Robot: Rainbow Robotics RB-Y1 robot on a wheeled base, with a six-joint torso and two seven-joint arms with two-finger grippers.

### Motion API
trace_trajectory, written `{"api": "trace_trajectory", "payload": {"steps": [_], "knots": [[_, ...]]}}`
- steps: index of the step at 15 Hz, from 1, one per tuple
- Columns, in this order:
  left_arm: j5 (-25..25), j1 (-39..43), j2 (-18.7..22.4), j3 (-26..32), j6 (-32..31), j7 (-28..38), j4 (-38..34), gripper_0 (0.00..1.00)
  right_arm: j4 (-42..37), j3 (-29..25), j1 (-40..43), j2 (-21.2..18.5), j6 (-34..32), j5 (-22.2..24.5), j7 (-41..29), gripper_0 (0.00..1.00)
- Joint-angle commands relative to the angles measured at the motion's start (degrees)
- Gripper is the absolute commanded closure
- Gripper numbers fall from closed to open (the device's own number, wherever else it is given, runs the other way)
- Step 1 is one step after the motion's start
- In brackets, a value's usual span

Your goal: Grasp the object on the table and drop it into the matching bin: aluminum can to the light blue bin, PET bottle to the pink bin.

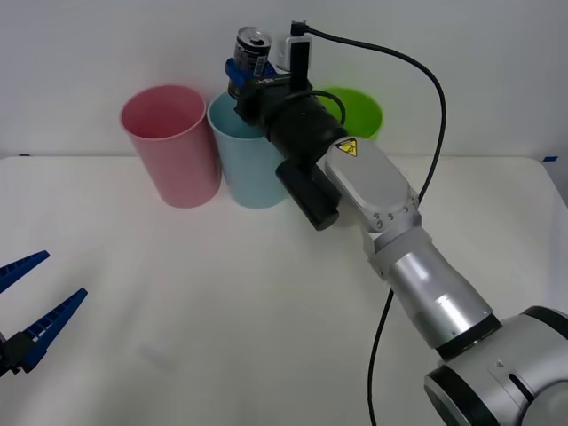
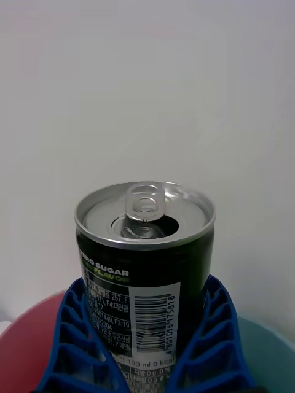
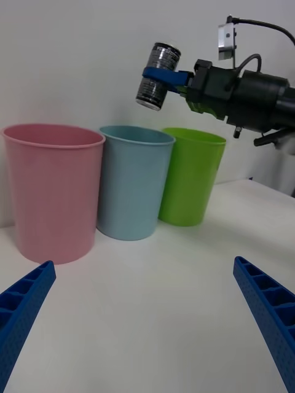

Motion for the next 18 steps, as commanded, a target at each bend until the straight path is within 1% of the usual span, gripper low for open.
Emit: {"api": "trace_trajectory", "payload": {"steps": [1, 5, 6, 7, 9, 10, 16, 18], "knots": [[0.0, 0.0, 0.0, 0.0, 0.0, 0.0, 0.0, 0.0, 4.9, -1.0, -3.0, 1.1, 0.5, 0.9, 0.5, 1.0], [0.0, 0.0, 0.0, 0.0, 0.0, 0.0, 0.0, 0.0, 5.1, -1.0, -3.1, 1.3, 0.6, 1.3, 0.8, 1.0], [0.0, 0.0, 0.0, 0.0, 0.0, 0.0, 0.0, 0.0, 5.2, -0.9, -3.0, 1.3, 0.7, 1.3, 0.9, 0.98], [0.0, 0.0, 0.0, 0.0, 0.0, 0.0, 0.0, 0.0, 5.2, -0.9, -3.0, 1.3, 0.7, 1.4, 1.1, 0.83], [0.0, 0.0, 0.0, 0.0, 0.0, 0.0, 0.0, 0.0, 5.2, -1.0, -3.0, 1.3, 0.6, 1.5, 1.6, 0.04], [0.0, 0.0, 0.0, 0.0, 0.0, 0.0, 0.0, 0.0, 5.2, -1.0, -3.0, 1.3, 0.6, 1.5, 1.8, 0.0], [0.0, 0.0, 0.0, 0.0, 0.0, 0.0, 0.0, 0.0, 4.8, -1.1, -2.8, 0.9, 0.1, 1.3, 2.2, 0.0], [0.0, 0.0, 0.0, 0.0, 0.0, 0.0, 0.0, 0.0, 1.5, -0.7, -0.8, 0.1, -0.4, 1.4, 2.2, 0.0]]}}
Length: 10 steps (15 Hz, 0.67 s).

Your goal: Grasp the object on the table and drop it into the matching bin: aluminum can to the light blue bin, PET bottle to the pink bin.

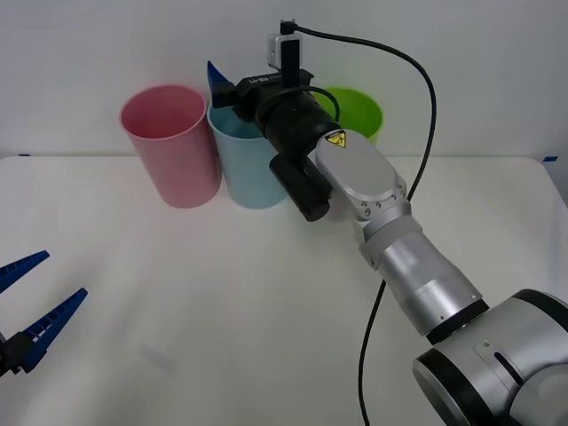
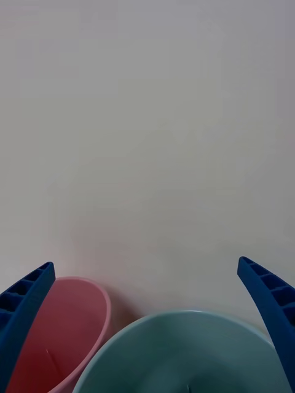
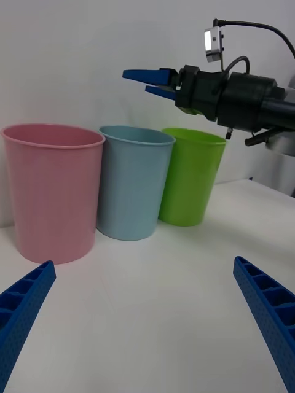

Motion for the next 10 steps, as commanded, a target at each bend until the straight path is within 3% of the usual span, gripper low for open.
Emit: {"api": "trace_trajectory", "payload": {"steps": [1, 6, 10], "knots": [[0.0, 0.0, 0.0, 0.0, 0.0, 0.0, 0.0, 0.0, -5.4, 1.6, 3.6, -1.6, -0.6, 0.0, -0.2, 0.0], [0.0, 0.0, 0.0, 0.0, 0.0, 0.0, 0.0, 0.0, -22.6, 8.4, 15.6, -9.8, -2.3, -0.9, -1.2, 0.0], [0.0, 0.0, 0.0, 0.0, 0.0, 0.0, 0.0, 0.0, -36.6, 8.7, 26.6, -17.9, -9.2, -1.8, -1.4, 0.0]]}}
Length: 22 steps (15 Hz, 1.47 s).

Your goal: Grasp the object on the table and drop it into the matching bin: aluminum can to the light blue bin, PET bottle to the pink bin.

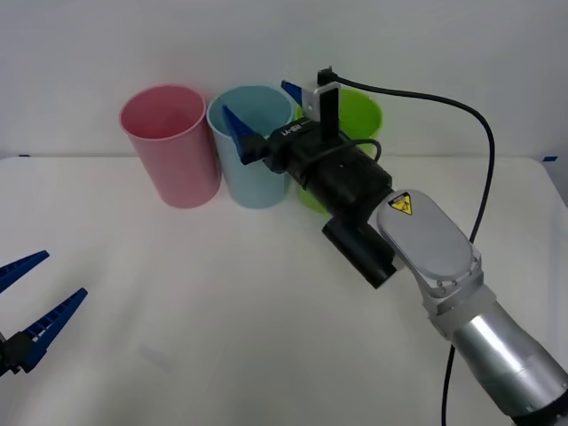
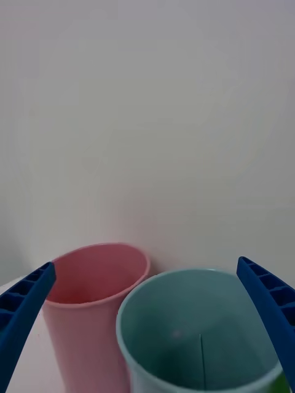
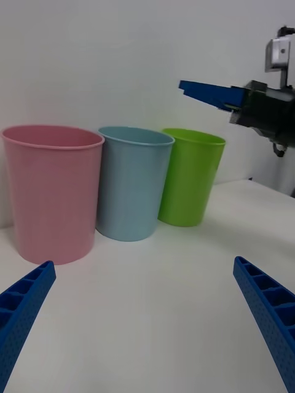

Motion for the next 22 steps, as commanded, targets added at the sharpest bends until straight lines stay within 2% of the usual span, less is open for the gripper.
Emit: {"api": "trace_trajectory", "payload": {"steps": [1, 5, 8, 12, 17, 22], "knots": [[0.0, 0.0, 0.0, 0.0, 0.0, 0.0, 0.0, 0.0, -8.8, 0.0, 7.6, -5.7, -3.7, -1.5, 0.2, 0.0], [0.0, 0.0, 0.0, 0.0, 0.0, 0.0, 0.0, 0.0, -19.1, -0.6, 18.8, -14.8, -6.9, -5.2, 1.6, 0.0], [0.0, 0.0, 0.0, 0.0, 0.0, 0.0, 0.0, 0.0, -22.7, -6.4, 27.2, -16.7, -14.7, -5.6, 3.1, 0.0], [0.0, 0.0, 0.0, 0.0, 0.0, 0.0, 0.0, 0.0, -23.8, -16.3, 35.9, -16.2, -27.6, -5.6, 5.3, 0.0], [0.0, 0.0, 0.0, 0.0, 0.0, 0.0, 0.0, 0.0, -23.8, -31.0, 45.1, -10.8, -44.3, -5.6, 9.2, 0.0], [0.0, 0.0, 0.0, 0.0, 0.0, 0.0, 0.0, 0.0, -23.7, -41.2, 51.2, -7.2, -55.4, -5.7, 11.4, 0.0]]}}
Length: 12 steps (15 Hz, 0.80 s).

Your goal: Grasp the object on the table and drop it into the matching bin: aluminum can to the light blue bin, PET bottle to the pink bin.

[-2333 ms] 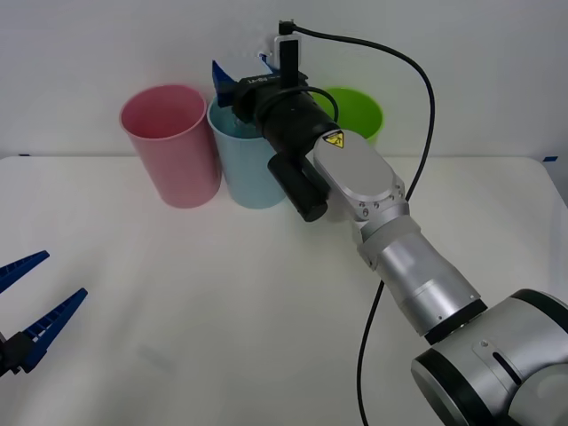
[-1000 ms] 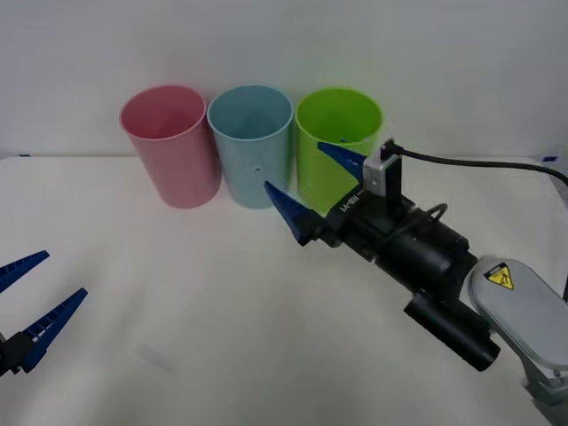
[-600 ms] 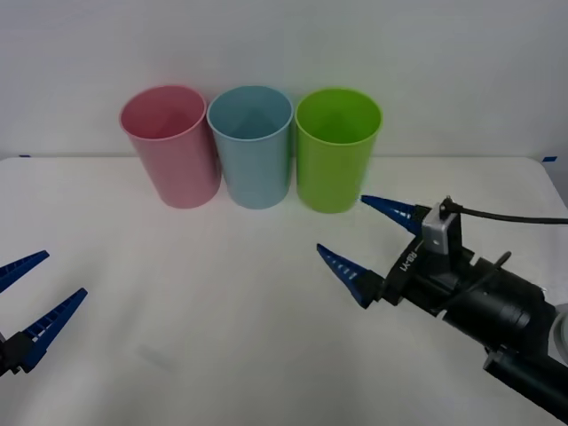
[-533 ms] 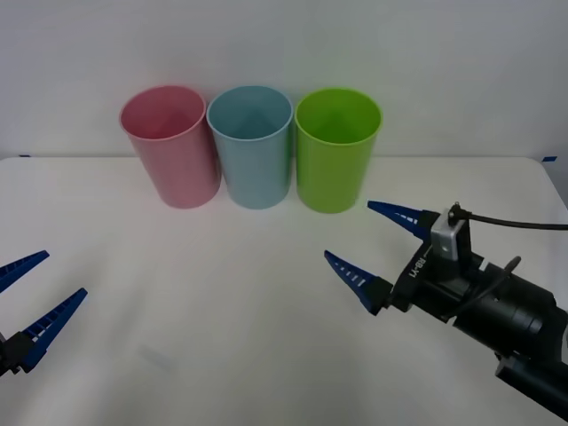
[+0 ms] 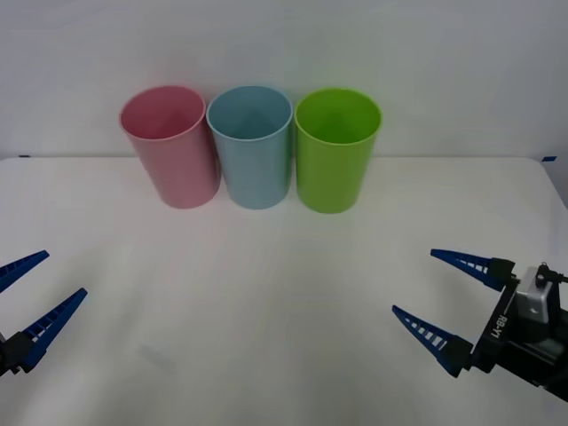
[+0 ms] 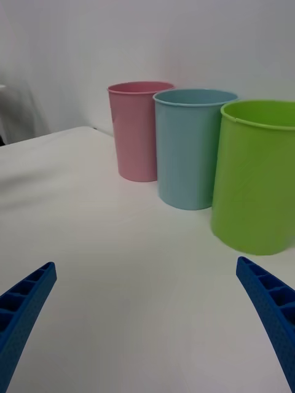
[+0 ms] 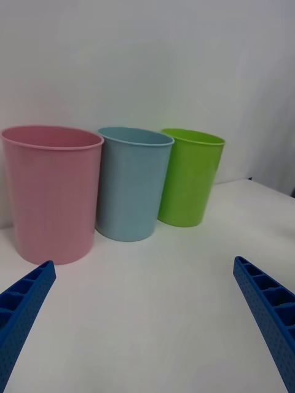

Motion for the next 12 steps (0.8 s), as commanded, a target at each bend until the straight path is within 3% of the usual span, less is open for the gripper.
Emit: {"api": "trace_trajectory", "payload": {"steps": [1, 5, 12], "knots": [[0.0, 0.0, 0.0, 0.0, 0.0, 0.0, 0.0, 0.0, 0.2, -4.9, 2.9, 1.5, -5.3, -0.2, 0.8, 0.0], [0.0, 0.0, 0.0, 0.0, 0.0, 0.0, 0.0, 0.0, 0.6, -9.0, 6.2, 1.9, -9.2, -1.1, 1.9, 0.0], [0.0, 0.0, 0.0, 0.0, 0.0, 0.0, 0.0, 0.0, 5.6, -9.9, 5.4, 1.9, -13.0, -1.9, 4.3, 0.0]]}}
